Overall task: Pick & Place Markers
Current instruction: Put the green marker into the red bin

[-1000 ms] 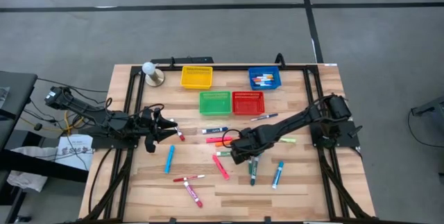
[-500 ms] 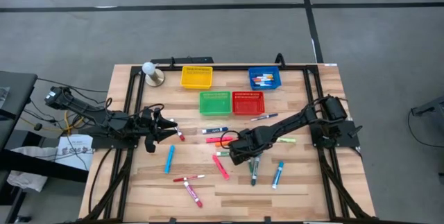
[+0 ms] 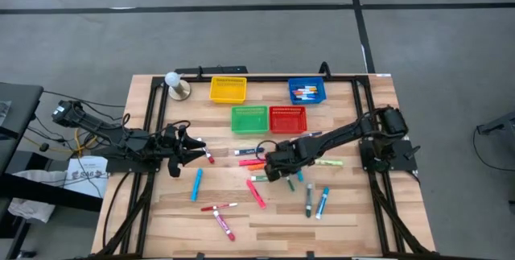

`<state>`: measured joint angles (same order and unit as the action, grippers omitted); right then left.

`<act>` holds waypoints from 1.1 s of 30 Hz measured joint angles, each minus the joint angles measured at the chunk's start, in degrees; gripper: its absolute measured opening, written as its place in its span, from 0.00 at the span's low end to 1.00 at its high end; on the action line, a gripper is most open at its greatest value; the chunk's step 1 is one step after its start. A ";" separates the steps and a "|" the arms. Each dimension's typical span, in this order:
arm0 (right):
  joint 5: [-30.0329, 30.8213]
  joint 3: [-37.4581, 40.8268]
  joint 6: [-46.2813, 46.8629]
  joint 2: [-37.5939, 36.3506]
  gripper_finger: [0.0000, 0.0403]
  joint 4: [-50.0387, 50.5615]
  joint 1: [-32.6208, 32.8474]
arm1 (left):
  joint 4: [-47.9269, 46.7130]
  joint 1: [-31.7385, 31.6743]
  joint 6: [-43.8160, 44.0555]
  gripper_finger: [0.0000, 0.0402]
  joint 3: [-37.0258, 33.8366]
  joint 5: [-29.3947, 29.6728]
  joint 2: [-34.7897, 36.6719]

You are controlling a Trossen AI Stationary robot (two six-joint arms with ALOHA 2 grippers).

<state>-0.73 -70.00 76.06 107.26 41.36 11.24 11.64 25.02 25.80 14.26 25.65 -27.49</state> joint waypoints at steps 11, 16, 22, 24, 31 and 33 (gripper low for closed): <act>5.00 -0.02 -7.38 -16.85 0.09 1.76 -4.45 | 0.02 0.02 0.00 0.40 0.00 0.00 0.02; 7.61 -0.04 -18.00 -25.77 0.06 1.80 -7.77 | 0.00 0.00 0.00 0.40 0.00 0.00 0.02; 10.13 -0.07 -27.80 -34.23 0.09 1.85 -12.65 | 0.00 0.00 0.00 0.40 0.00 0.00 0.00; 10.20 -0.11 -31.08 -36.05 0.09 1.85 -14.57 | 0.02 0.00 0.00 0.40 0.00 0.00 0.02; 8.55 -0.12 -46.20 -37.14 0.06 1.84 -21.13 | 0.02 0.00 0.00 0.40 0.00 0.00 0.02; 7.21 -0.08 -50.50 -36.51 0.07 1.97 -22.94 | 0.02 0.00 0.00 0.40 0.00 0.00 0.00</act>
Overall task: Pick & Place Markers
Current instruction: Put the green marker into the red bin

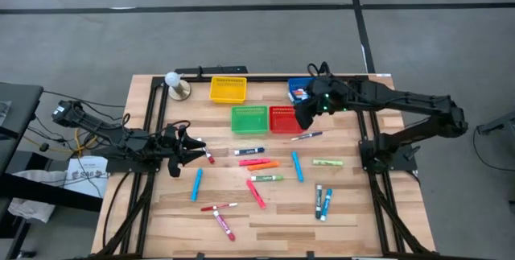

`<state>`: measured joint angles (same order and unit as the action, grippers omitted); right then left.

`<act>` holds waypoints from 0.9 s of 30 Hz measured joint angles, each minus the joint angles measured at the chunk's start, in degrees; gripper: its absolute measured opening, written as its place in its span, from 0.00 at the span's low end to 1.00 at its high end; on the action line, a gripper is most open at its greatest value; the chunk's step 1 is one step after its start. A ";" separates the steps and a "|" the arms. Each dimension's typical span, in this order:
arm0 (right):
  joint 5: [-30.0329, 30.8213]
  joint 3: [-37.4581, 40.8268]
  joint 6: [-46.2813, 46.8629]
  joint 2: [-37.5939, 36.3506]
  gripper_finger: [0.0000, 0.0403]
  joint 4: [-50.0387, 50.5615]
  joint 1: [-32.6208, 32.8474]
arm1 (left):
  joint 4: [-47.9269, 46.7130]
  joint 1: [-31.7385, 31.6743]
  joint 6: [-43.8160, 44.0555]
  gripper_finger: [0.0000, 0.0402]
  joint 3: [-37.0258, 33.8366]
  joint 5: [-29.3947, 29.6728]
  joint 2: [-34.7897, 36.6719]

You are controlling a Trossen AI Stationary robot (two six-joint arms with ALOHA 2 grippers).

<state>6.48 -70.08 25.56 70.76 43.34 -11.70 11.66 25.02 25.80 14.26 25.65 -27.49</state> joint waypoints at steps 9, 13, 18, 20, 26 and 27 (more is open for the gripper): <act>-3.38 -0.03 -17.50 6.18 0.09 -0.22 -5.83 | 0.43 -0.04 0.00 0.40 -0.02 0.04 -0.48; -6.19 -0.27 -24.59 10.30 0.09 -0.55 -7.18 | 0.39 -0.04 0.00 0.40 -0.02 0.02 -1.11; -6.68 -0.24 -31.48 15.79 0.10 -0.39 -8.32 | 0.36 -0.04 0.00 0.40 -0.02 0.02 -1.51; -6.67 -0.24 -33.77 17.90 0.10 -0.43 -8.82 | 0.51 -0.04 0.00 0.40 -0.02 0.03 -1.45; -6.64 -0.24 -38.57 23.46 0.09 -0.53 -10.44 | 0.48 -0.04 0.00 0.40 -0.02 0.02 -1.44; -6.64 -0.24 -39.05 24.24 0.09 -0.59 -10.74 | 0.49 -0.04 0.01 0.40 -0.02 0.03 -1.44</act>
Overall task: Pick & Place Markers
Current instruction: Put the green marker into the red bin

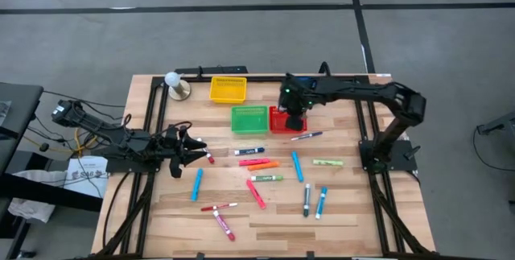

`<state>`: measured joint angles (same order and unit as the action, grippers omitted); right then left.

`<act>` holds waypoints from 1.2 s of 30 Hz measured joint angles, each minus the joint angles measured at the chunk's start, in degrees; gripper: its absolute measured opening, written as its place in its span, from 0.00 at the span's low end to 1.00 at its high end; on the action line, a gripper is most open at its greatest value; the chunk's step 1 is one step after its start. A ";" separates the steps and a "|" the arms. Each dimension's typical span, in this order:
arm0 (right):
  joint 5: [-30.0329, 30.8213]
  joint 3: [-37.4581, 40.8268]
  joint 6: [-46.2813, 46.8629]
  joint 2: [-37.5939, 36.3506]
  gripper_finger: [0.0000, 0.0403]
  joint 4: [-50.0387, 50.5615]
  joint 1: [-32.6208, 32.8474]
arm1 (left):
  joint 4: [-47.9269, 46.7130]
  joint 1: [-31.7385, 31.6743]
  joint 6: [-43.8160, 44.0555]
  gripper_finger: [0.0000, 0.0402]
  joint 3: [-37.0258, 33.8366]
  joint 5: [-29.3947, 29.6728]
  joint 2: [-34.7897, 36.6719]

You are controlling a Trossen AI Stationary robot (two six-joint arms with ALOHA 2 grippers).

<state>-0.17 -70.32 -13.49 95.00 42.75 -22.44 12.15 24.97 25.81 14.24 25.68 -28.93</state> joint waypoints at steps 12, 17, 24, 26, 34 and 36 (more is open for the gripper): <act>-2.76 -4.93 -0.21 9.57 0.09 0.57 -2.19 | 0.34 0.00 -0.01 0.40 0.00 -0.01 0.00; -2.99 -8.10 -0.11 13.12 0.10 3.29 -2.13 | 0.36 0.00 -0.01 0.40 0.00 0.01 0.00; -3.55 -10.14 0.29 15.00 0.11 5.96 -2.05 | 0.57 0.00 0.00 0.40 0.00 0.00 0.00; -3.54 -10.25 0.96 14.99 0.11 6.12 -2.05 | 0.75 0.00 -0.01 0.40 0.00 -0.01 0.00; -4.14 -10.25 1.03 14.99 0.13 8.04 -2.05 | 0.82 0.00 -0.01 0.40 0.00 0.00 0.00; -4.84 -10.25 1.04 14.99 0.16 8.01 -2.05 | 0.82 0.00 -0.01 0.40 0.00 0.01 0.00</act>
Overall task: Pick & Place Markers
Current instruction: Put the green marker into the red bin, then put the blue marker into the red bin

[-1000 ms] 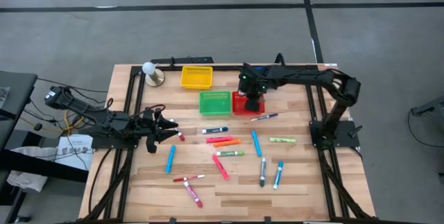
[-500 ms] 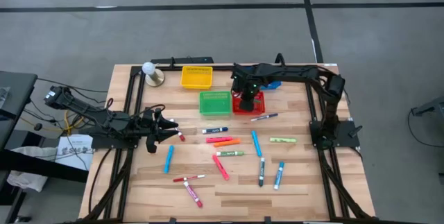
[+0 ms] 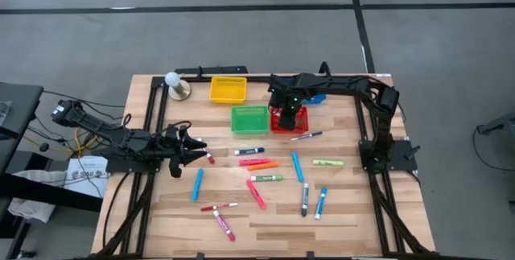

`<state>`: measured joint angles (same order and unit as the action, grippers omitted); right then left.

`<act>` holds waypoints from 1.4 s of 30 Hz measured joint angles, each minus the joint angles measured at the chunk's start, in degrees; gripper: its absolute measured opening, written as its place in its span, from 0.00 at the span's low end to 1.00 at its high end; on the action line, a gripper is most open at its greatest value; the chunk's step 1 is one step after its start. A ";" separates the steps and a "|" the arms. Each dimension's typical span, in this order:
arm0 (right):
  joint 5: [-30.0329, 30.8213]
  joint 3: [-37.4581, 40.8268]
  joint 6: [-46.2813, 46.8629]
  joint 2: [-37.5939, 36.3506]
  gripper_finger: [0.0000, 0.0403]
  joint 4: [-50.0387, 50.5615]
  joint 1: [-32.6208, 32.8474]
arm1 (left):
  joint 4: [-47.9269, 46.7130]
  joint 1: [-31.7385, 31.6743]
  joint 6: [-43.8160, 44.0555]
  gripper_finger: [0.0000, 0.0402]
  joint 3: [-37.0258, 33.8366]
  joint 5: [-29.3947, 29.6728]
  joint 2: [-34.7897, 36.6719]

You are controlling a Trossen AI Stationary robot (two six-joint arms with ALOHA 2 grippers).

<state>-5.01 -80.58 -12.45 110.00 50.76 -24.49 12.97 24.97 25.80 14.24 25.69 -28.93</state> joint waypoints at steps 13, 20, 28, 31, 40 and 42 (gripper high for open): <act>0.49 -10.26 -2.65 0.00 0.30 10.11 0.37 | 0.00 0.00 0.00 0.40 0.00 -0.02 0.00; 0.39 -19.32 -7.95 -2.27 0.30 28.57 2.81 | 0.00 0.00 0.02 0.40 0.00 -0.02 0.00; 0.02 -11.68 -6.96 -14.13 0.30 32.26 4.96 | 0.00 0.00 0.00 0.40 0.00 -0.02 0.00; 0.00 -5.26 -4.94 -19.53 0.30 30.20 5.74 | 0.00 0.02 0.01 0.40 0.00 -0.02 0.00; -0.01 17.35 0.76 -33.44 0.30 16.35 7.53 | 0.00 0.00 0.02 0.40 0.00 -0.02 0.00; 0.29 21.24 0.98 -34.78 0.30 13.82 7.67 | 0.01 0.02 0.01 0.40 0.00 -0.02 0.00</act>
<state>-4.72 -59.33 -11.47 75.21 64.58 -16.82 12.98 24.99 25.81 14.24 25.67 -28.93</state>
